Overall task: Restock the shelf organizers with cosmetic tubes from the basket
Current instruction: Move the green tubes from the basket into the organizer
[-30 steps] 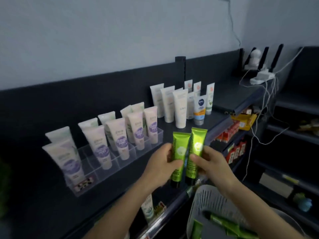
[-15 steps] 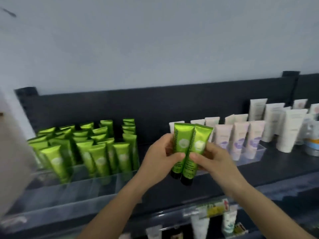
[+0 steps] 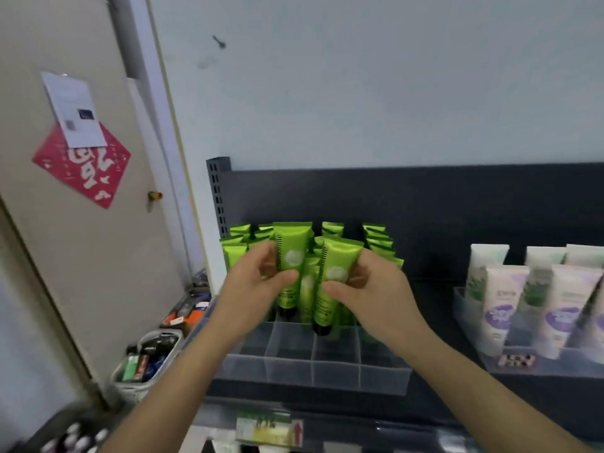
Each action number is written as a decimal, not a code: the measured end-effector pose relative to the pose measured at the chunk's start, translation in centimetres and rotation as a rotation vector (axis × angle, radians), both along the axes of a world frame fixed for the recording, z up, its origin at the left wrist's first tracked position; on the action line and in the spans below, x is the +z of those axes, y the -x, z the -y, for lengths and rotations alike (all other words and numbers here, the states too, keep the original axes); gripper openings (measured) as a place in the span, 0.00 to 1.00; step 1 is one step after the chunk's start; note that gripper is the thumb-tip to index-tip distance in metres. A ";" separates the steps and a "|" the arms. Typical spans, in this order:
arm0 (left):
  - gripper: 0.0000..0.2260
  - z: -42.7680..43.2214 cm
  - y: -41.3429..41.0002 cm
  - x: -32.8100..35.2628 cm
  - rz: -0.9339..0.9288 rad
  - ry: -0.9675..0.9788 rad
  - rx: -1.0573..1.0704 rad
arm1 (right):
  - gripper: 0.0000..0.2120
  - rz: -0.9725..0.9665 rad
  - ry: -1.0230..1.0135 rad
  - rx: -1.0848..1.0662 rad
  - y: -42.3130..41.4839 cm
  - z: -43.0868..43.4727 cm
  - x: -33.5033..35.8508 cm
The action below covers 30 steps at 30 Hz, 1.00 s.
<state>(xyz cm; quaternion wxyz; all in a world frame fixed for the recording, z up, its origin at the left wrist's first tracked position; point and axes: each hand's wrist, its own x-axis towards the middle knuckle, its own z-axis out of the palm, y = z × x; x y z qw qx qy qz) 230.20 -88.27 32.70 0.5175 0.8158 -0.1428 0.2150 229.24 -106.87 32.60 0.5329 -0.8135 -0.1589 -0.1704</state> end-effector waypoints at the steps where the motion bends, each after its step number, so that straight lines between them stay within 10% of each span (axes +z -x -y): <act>1: 0.09 -1.5 -0.2 0.0 -0.004 0.013 0.046 | 0.08 0.010 0.017 -0.021 -0.4 -1.4 -0.1; 30: 0.30 -10.5 -5.0 -5.6 -0.237 -0.110 0.394 | 0.14 -0.119 0.265 0.007 -4.4 -11.7 -4.3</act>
